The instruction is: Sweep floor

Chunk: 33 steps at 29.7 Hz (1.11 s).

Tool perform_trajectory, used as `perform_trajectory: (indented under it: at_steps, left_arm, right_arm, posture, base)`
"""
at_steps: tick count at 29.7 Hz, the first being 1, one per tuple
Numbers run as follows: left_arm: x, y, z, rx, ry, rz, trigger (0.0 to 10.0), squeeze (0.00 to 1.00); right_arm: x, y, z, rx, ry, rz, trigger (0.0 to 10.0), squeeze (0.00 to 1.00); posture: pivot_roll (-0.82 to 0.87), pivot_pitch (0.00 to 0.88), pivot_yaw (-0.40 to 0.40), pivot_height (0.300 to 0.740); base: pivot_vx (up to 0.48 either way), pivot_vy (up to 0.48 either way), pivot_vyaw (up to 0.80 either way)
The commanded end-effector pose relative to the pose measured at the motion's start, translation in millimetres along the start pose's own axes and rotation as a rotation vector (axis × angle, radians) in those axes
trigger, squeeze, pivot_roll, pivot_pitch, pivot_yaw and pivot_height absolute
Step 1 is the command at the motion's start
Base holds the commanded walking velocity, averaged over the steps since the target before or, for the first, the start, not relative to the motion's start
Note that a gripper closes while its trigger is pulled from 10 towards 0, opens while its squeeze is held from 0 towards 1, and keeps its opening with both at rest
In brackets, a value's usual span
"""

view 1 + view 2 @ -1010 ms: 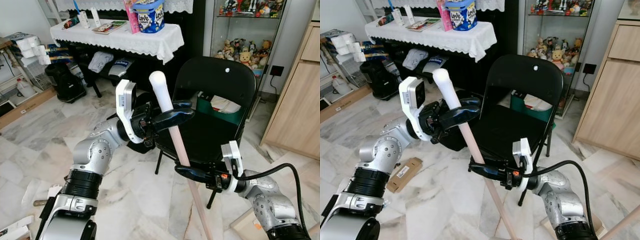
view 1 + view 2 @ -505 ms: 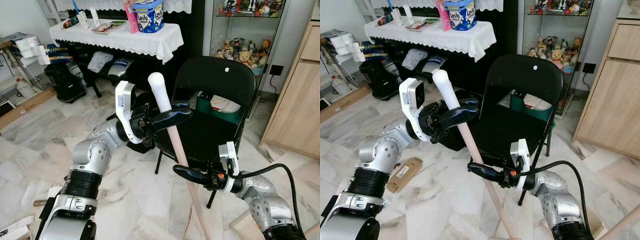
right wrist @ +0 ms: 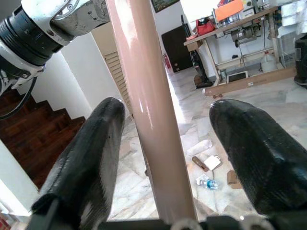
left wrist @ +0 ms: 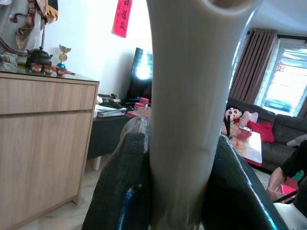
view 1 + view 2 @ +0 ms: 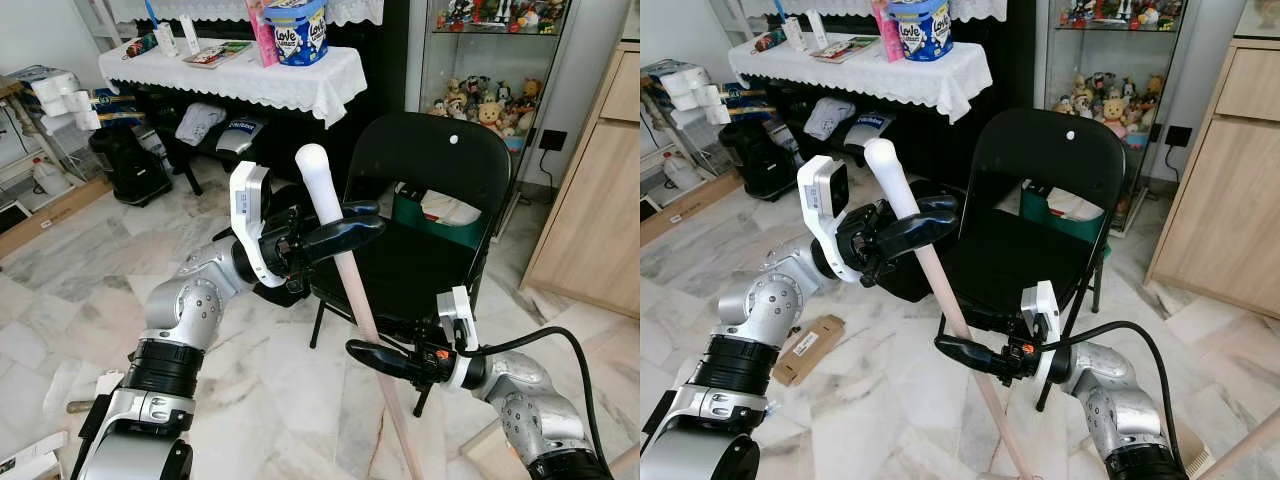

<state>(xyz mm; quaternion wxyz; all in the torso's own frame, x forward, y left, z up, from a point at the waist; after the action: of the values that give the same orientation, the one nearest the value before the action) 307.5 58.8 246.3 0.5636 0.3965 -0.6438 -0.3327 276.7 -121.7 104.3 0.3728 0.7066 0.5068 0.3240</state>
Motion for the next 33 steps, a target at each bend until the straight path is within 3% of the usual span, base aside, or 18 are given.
perform_trajectory:
  at_steps: [1,29,30,31,32,33]
  left_arm:
    - [-0.3,7.1,1.2,0.01,-0.018,0.025,0.0,0.0]
    - [1.9,-1.8,-1.6,0.027,0.015,-0.015,0.0,0.0]
    - [2.9,-6.0,-4.4,0.041,0.038,-0.045,0.0,0.0]
    - [3.5,-8.9,-6.4,0.052,0.054,-0.066,0.0,0.0]
    - [3.9,-13.9,-9.4,0.073,0.076,-0.099,0.3,0.0]
    - [4.0,-20.4,-12.4,0.096,0.096,-0.141,7.9,0.0]
  right_arm:
    - [4.5,-1.2,-2.2,0.01,0.023,-0.003,10.0,1.0]
    - [4.2,1.3,-3.5,-0.005,0.018,0.005,10.0,1.0]
    - [4.2,1.2,-0.6,-0.023,-0.008,0.007,10.0,0.59]
    - [4.2,1.2,1.5,-0.034,-0.026,0.008,10.0,0.59]
    - [4.1,2.4,4.7,-0.041,-0.049,0.02,10.0,0.0]
    - [4.4,4.9,7.9,-0.047,-0.072,0.037,10.0,0.0]
  posture:
    - [-0.11,0.0,0.153,0.74]
    - [-0.11,0.0,0.154,0.74]
    - [-0.11,0.0,0.154,0.74]
    - [-0.11,0.0,0.154,0.74]
    - [-0.1,0.0,0.157,0.74]
    - [-0.11,0.0,0.159,0.74]
  base:
    - [0.0,0.0,0.0]
    - [0.0,0.0,0.0]
    - [0.0,0.0,0.0]
    - [0.0,0.0,0.0]
    - [0.0,0.0,0.0]
    - [0.0,0.0,0.0]
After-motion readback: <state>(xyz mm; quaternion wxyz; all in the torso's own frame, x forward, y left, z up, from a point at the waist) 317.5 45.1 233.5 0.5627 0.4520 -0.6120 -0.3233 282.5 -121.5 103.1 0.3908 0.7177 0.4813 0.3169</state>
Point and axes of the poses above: a point about 5 cm out from each wrist's last joint towards the gripper, its own x axis pointing out of the wrist towards the gripper, its own y axis along the axis of the wrist's last joint, z = x × y, the point moved 3 cm from there along x, pointing out of the wrist towards the gripper, and after that the axes turned 14 degrees about x, right-handed, at the moved point
